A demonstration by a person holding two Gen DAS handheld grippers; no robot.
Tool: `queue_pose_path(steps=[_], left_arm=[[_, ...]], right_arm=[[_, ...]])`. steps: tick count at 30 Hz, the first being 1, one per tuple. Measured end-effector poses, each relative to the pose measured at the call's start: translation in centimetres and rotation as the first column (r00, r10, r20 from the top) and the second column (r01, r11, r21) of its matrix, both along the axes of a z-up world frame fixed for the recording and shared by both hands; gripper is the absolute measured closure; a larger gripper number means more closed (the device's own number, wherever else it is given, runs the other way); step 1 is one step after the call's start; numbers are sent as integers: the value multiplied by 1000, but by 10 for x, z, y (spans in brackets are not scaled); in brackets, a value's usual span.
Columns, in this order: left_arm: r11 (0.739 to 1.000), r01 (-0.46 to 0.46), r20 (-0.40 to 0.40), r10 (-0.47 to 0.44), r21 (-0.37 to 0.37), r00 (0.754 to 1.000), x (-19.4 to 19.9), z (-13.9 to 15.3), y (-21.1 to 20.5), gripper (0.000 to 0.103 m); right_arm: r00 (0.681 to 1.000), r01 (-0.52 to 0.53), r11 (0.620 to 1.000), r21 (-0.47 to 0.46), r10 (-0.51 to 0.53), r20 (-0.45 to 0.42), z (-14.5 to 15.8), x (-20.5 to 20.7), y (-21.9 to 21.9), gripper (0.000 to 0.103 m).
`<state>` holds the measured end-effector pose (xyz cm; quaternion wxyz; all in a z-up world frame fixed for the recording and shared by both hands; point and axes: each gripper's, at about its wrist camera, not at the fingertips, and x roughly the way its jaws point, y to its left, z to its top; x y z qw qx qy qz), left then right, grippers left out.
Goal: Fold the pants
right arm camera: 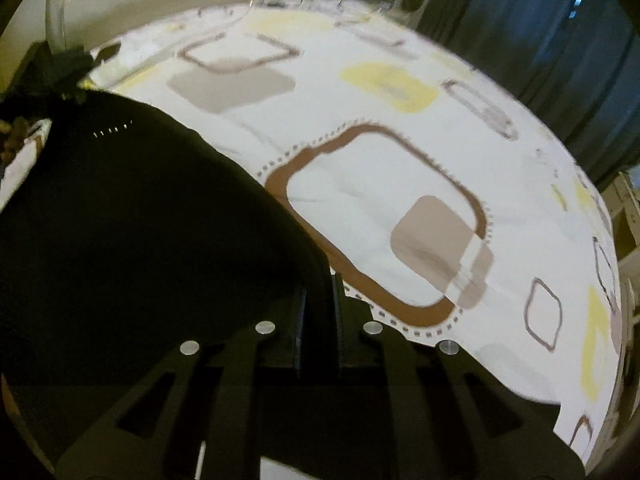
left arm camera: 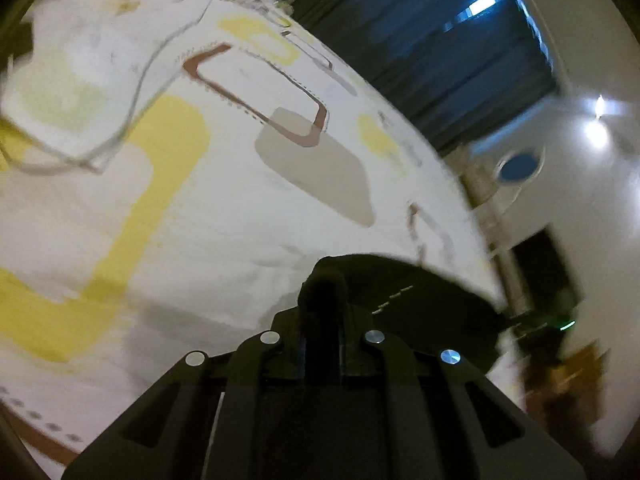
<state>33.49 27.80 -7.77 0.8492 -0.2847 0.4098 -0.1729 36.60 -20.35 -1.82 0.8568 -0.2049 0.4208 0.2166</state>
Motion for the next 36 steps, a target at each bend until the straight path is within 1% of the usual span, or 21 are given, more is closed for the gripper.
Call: queue_pose_path(steps=[1,3,5,7,9,11,12,14,16,19,21,24,26,30,33,36], left_arm=[[1000,17,6,-17,26,1000,-5,5,-5,93],[998,36,20,-37,41,999,-12,14,-13,93],[996,48,39,-51,72,998,-20,26,-21,93],[996,54,62,-59,77,996,-27,38,-25,94],[997,58,84,-62,58,995,-33,47,-25,94],[997,73,126,-77,34,989,-48,61,-22,94],[997,79,140,-82,22,987,-51,64,-21,94],[994,104,183,-97,-32,978,-71,73,-12,94],[991,120,209,-106,-55,972,-89,79,-5,94],[985,168,241,-152,-49,959,-119,82,0,94],[980,198,244,-187,-24,952,-138,79,-2,94],[974,226,234,-217,-13,948,-162,69,-2,94],[969,245,221,-235,-16,946,-180,59,-3,93],[961,277,189,-275,12,943,-205,38,-8,92],[950,308,143,-312,49,939,-220,21,-16,91],[934,335,85,-346,123,934,-231,5,-24,91]], right_arm=[[1000,5,1000,8,-5,14,3,-9,-2,92],[999,16,1000,12,-16,46,10,-27,2,92],[997,27,999,29,-29,67,16,-45,1,92],[995,37,999,34,-40,94,20,-60,2,92],[989,47,998,33,-51,135,27,-84,0,92],[982,58,998,36,-63,177,32,-106,-4,92],[979,63,997,36,-69,191,34,-114,-6,92],[970,82,996,34,-87,227,35,-136,-11,92],[962,92,995,46,-101,253,35,-159,-17,92],[953,100,994,43,-108,284,31,-190,-18,91],[948,103,994,29,-107,298,22,-215,-15,90],[949,114,993,11,-112,295,4,-245,-13,90],[951,130,991,1,-125,281,-12,-267,-12,90],[957,167,986,-6,-161,240,-39,-289,-13,90],[958,192,981,-1,-188,216,-52,-300,-16,90],[957,208,978,-3,-203,207,-60,-310,-18,89]])
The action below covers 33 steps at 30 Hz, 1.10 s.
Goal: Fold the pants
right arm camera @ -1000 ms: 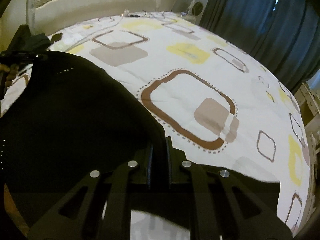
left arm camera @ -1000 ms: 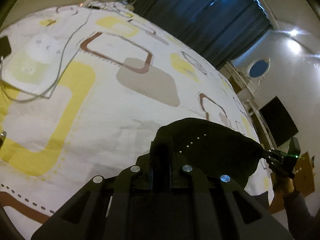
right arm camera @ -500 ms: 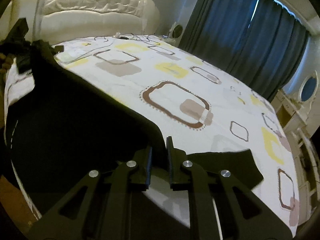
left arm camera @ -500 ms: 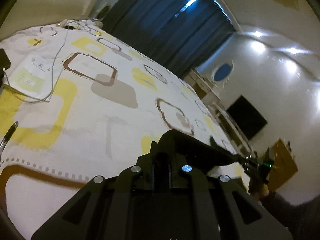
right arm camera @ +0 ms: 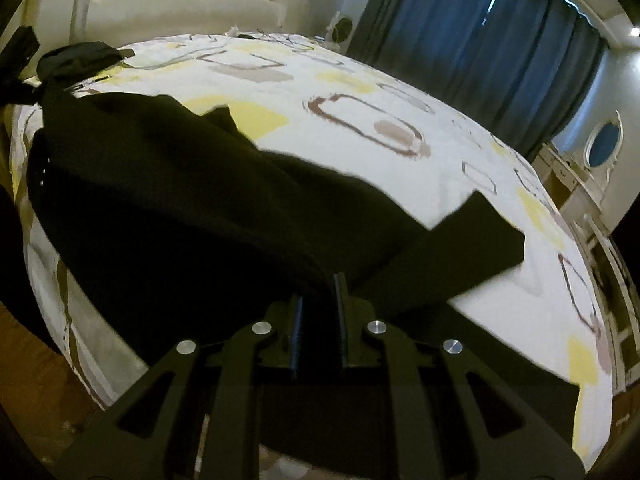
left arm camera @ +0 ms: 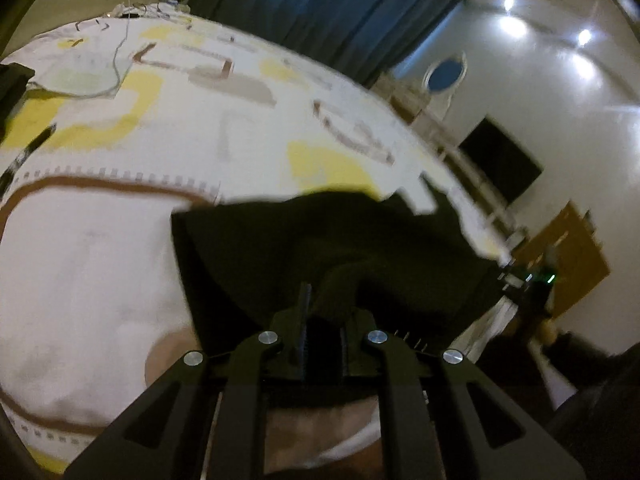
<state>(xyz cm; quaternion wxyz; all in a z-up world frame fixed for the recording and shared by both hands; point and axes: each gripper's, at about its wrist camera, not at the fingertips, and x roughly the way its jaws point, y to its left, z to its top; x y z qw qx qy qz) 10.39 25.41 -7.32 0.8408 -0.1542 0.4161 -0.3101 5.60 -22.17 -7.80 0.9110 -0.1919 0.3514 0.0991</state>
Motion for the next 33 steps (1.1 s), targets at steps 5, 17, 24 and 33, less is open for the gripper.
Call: queue_pose_path(steps=[5,17,24,33], left_arm=[[1000,5,-18,-4,24,1000,-11,-11,7,88],[982,-164,-7,164,-90,986,-31,0,61,88],[968,-179,-71,169,-178,983,-52,21,23,67],[839,-456,-333,357,-296,873,-63,-14,-22,42]], right_arm=[[1000,15,1000,-15,-14,10,-6,-11,0,89],[999,39,999,-25,-38,9,-11,-38,-8,89],[990,132,970,202,-119,-74,-3,-44,-34,87],[934,335,636,695,-129,-332,-14,-35,-55,62]])
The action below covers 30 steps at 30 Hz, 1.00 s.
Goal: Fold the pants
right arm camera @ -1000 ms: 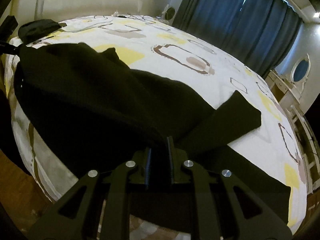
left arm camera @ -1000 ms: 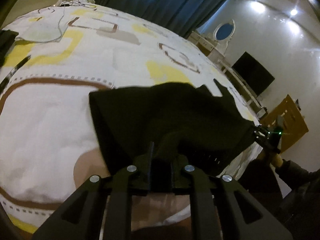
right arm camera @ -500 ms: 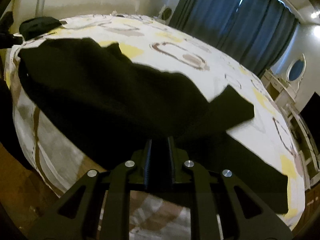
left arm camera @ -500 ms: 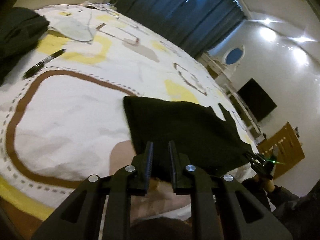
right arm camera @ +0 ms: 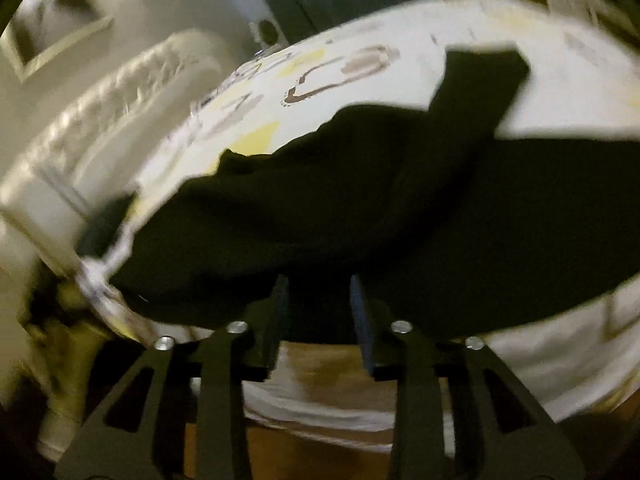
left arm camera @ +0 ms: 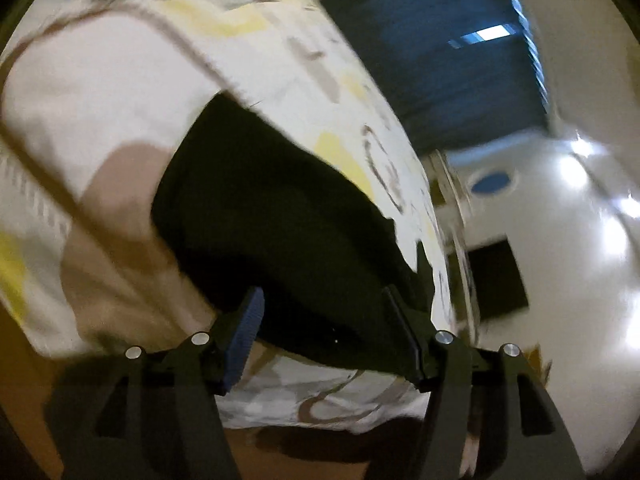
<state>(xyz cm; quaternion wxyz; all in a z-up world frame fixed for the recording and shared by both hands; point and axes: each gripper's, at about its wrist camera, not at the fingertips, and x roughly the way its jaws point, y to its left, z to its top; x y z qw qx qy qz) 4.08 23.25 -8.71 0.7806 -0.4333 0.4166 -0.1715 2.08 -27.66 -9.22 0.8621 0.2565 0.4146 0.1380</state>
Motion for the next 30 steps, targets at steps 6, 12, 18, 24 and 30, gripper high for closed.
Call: queue_pose_path(steps=[6,12,18,24,30], left_arm=[[993,-112,-56,115,43,992,4,-12,-9,42],[979,-181,-58,187,90,981,16,-13,-8,42],[966,-213,-82,227,149,970,19,-19,-4,82],[967,-225,-118,240,123,964,20,-29,0,92],[960,-255,-116,267,114,957,19,-31,1,93]], right_arm=[[992,103,948,302,-77,-96,-21,0,-9,46],[981,167,852,497,-95,-167,-42,5,-3,42],[972,206,793,574,-98,-214,-54,16,10,42],[967,237,759,607,-127,-220,-59,31,18,42],[966,223,817,532,-113,-231,-61,45,31,89]])
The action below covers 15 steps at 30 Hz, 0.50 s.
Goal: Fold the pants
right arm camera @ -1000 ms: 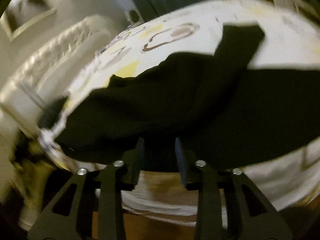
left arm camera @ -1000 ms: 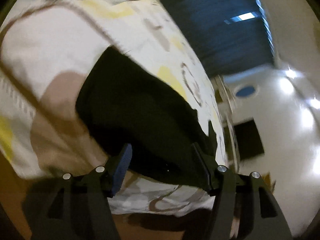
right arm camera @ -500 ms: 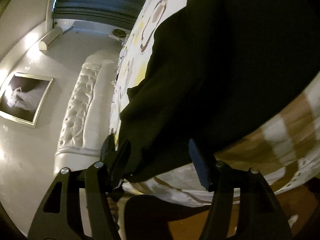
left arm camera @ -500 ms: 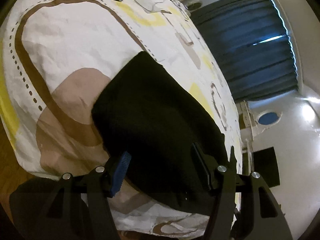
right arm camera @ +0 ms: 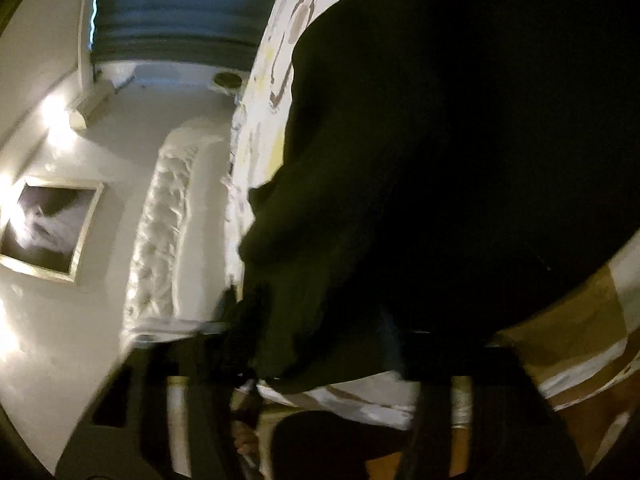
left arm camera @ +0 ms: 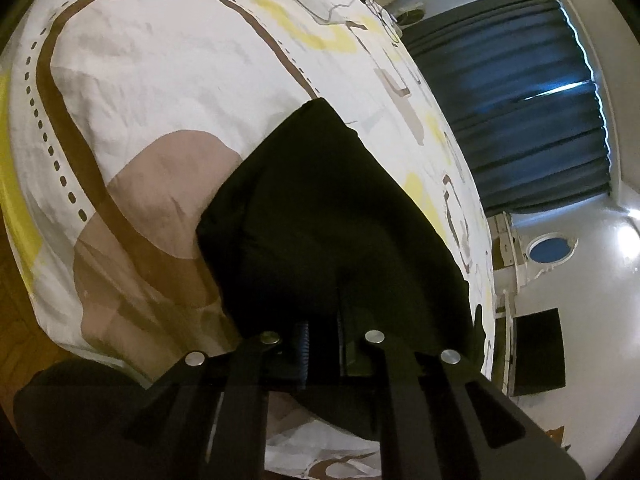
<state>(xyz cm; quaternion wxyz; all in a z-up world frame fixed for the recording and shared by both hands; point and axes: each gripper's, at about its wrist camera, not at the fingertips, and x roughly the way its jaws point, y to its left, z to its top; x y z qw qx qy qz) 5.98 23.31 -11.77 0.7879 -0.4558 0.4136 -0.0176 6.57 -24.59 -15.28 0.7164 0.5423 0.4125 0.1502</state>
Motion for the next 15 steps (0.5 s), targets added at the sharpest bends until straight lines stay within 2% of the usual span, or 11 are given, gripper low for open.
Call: queue_pose_path(steps=[1,6,10,15], left_arm=[[1000,-4,1,4,-3,1000,-2,0,0,93],[999,-37,20,37,2,999,-14,7,4,93],[997,-57,49,54,55,997,-18,20,10,93],[995,-67,42,64,75,997,-28,20,16,93]], right_arm=[[1000,2,1000,-1,-2,-4,-1,-1,1,94],[999,-1,1000,-6,2,32,12,-7,6,95],[997,-27,1000,-12,28,67,27,-15,10,95],[999,-46,999,-5,46,9,13,-30,6,95]])
